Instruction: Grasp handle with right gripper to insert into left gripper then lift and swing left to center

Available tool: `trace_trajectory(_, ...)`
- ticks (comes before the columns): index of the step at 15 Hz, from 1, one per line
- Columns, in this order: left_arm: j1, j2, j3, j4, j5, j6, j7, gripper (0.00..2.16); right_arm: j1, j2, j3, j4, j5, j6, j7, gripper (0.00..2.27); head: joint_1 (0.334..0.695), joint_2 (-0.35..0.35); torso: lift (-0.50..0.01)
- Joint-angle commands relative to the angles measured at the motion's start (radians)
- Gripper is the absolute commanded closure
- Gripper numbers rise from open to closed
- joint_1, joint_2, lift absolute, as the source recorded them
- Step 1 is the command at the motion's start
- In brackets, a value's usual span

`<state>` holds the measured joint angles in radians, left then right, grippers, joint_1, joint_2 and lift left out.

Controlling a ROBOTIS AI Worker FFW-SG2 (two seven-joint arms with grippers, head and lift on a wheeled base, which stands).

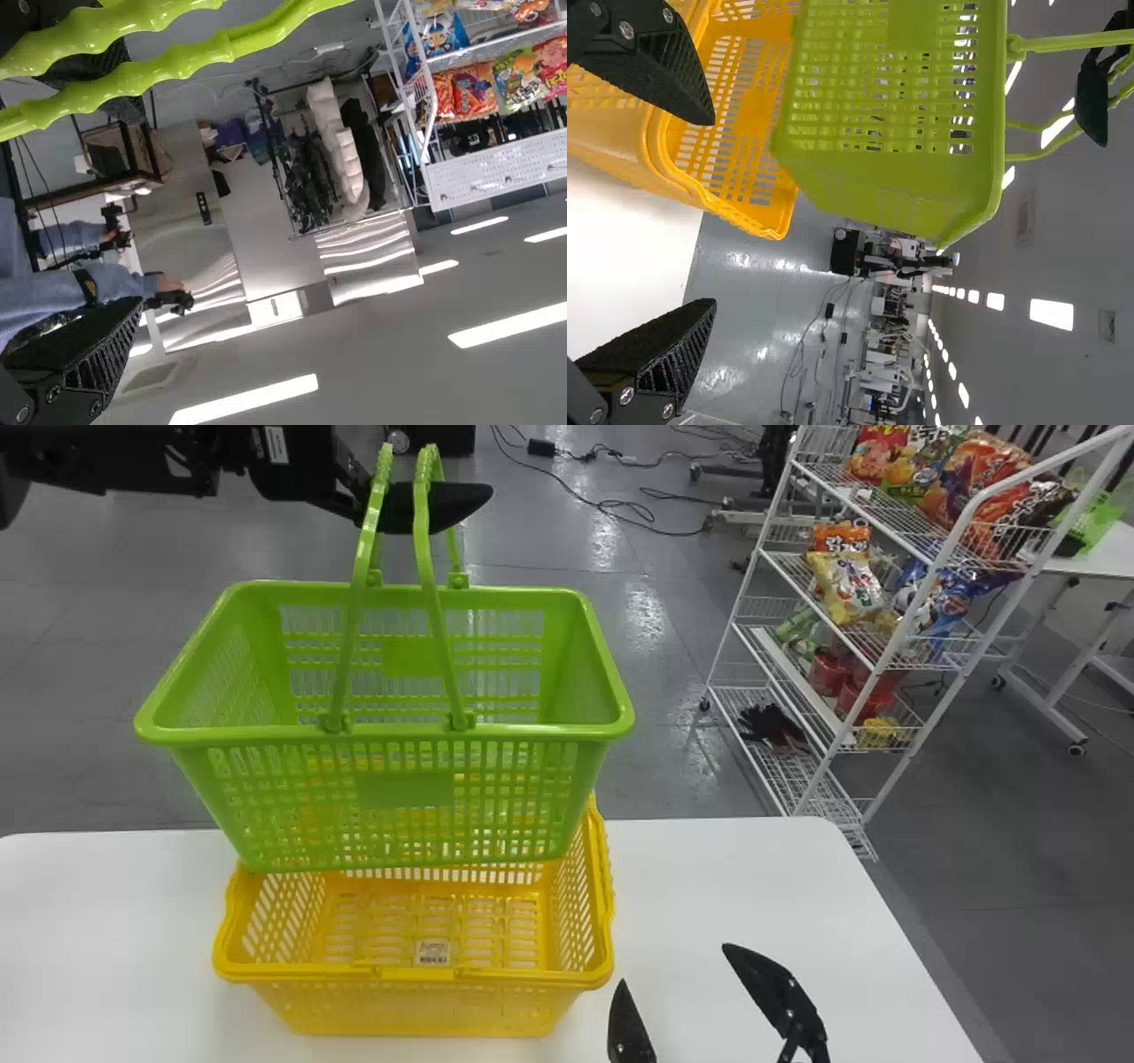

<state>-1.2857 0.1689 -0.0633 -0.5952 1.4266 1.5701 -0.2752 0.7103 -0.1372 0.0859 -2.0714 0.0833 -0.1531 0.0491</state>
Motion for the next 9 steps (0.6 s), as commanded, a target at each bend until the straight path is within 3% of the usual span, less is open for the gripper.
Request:
trace_trajectory(1, -0.027, 0.003, -0.007, 0.022, 0.015, 0.001, 0.001, 0.07, 0.001, 0.002, 0.0, 0.016, -0.005, -0.022, 0.0, 0.08, 0.602, -0.189, -0.093)
trace_trajectory(6, -0.046, 0.009, -0.013, 0.037, 0.031, 0.001, 0.001, 0.06, 0.008, 0.004, -0.003, 0.054, -0.014, -0.075, 0.0, 0.08, 0.59, -0.187, -0.093)
trace_trajectory(9, -0.053, 0.011, -0.013, 0.045, 0.038, 0.001, 0.017, 0.22, 0.008, 0.004, -0.006, 0.073, -0.027, -0.102, 0.0, 0.08, 0.595, -0.188, -0.093)
